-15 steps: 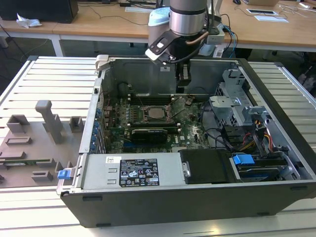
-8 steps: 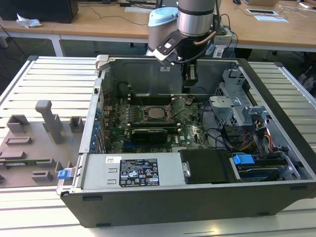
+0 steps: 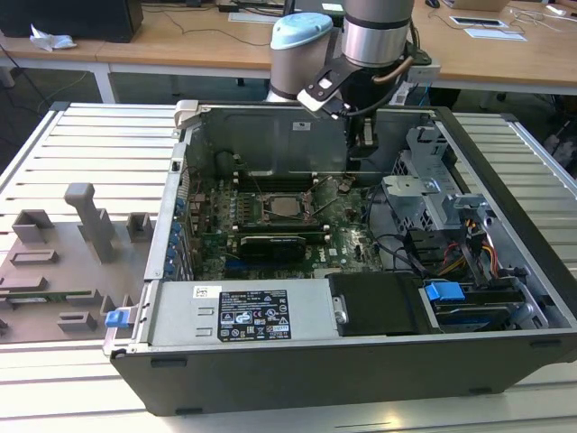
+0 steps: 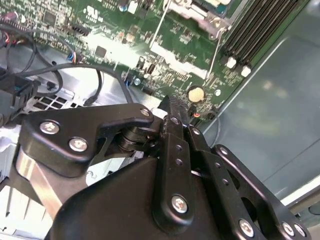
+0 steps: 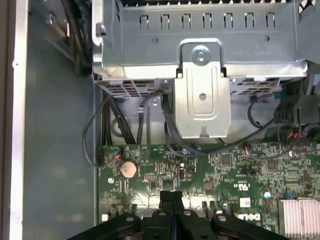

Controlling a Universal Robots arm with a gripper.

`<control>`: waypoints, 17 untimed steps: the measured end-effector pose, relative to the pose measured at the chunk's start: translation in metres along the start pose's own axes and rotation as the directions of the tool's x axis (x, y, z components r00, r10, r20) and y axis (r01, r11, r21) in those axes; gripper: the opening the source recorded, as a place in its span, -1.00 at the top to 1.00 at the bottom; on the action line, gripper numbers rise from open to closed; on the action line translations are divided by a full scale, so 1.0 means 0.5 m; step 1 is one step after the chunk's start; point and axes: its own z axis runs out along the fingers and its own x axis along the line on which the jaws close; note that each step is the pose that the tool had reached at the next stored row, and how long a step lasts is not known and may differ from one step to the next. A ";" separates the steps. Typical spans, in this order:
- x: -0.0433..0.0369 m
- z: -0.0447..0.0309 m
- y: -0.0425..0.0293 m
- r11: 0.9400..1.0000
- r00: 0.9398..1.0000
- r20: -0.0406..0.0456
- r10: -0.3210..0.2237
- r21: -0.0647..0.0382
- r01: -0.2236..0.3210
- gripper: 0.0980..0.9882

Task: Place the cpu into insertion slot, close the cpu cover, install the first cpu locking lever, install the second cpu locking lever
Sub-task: 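Close the cpu cover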

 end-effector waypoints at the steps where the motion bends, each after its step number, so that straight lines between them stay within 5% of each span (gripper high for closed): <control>1: 0.000 0.000 0.004 1.000 1.000 0.001 0.000 0.000 0.000 0.98; 6: 0.000 0.016 0.007 1.000 1.000 0.001 0.000 0.005 0.000 0.98; 7: 0.000 0.019 0.009 1.000 1.000 0.001 0.000 0.012 0.000 0.98; 10: 0.001 0.026 0.028 0.998 1.000 0.002 -0.001 0.056 0.001 0.98; 17: 0.001 0.038 0.028 0.993 0.996 -0.004 -0.084 0.086 0.084 0.98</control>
